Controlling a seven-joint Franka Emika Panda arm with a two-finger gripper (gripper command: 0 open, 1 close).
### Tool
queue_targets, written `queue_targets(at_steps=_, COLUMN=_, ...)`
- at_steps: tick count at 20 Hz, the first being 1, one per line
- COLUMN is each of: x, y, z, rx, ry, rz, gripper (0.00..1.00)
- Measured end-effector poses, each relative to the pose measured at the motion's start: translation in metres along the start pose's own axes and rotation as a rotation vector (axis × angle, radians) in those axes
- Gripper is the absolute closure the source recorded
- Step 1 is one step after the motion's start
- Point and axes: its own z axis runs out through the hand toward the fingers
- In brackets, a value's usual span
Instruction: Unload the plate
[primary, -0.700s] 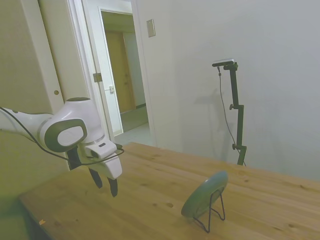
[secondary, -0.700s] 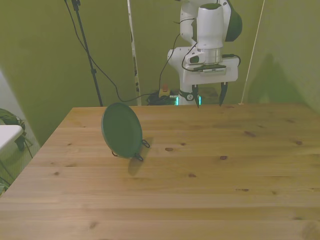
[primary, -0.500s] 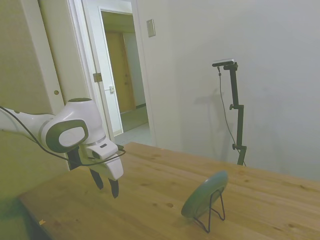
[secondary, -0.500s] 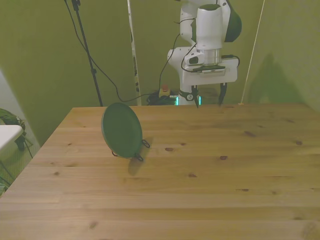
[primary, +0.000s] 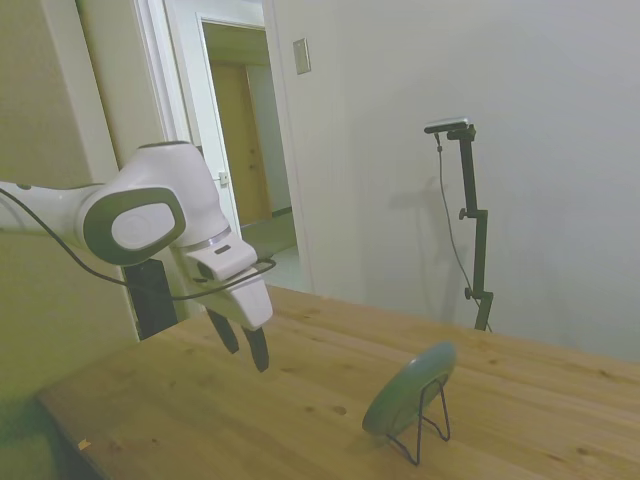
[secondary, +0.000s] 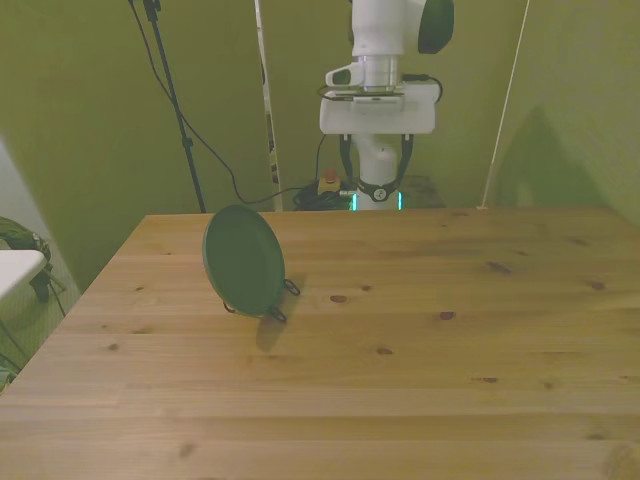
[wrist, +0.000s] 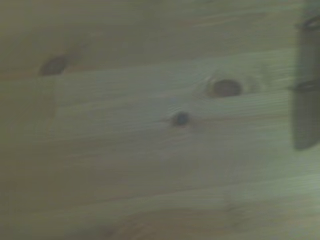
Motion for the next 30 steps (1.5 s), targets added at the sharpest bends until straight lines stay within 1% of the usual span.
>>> queue_targets(at_steps=4, x=0.046, y=0.028, z=-0.035, rx=0.024, ry=0.028, rz=0.069, gripper=0.00)
queue_targets(at_steps=8, x=0.085, y=0.041, z=-0.047, rx=0.028, ry=0.040, rz=0.108, gripper=0.00)
queue_targets(at_steps=12, x=0.109, y=0.034, z=-0.048, rx=0.014, ry=0.036, rz=0.107, gripper=0.00)
queue_targets(at_steps=13, x=0.108, y=0.033, z=-0.047, rx=0.011, ry=0.033, rz=0.105, gripper=0.00)
queue_targets(at_steps=16, x=0.104, y=0.026, z=-0.041, rx=-0.029, ry=0.034, rz=0.081, gripper=0.00)
queue_targets(at_steps=18, x=0.111, y=0.025, z=-0.037, rx=-0.062, ry=0.036, rz=0.085, gripper=0.00)
queue_targets(at_steps=23, x=0.161, y=0.035, z=-0.035, rx=-0.116, ry=0.078, rz=0.144, gripper=0.00)
queue_targets(at_steps=26, x=0.190, y=0.035, z=-0.035, rx=-0.130, ry=0.100, rz=0.170, gripper=0.00)
queue_targets(at_steps=30, x=0.215, y=0.024, z=-0.017, rx=-0.168, ry=0.101, rz=0.170, gripper=0.00)
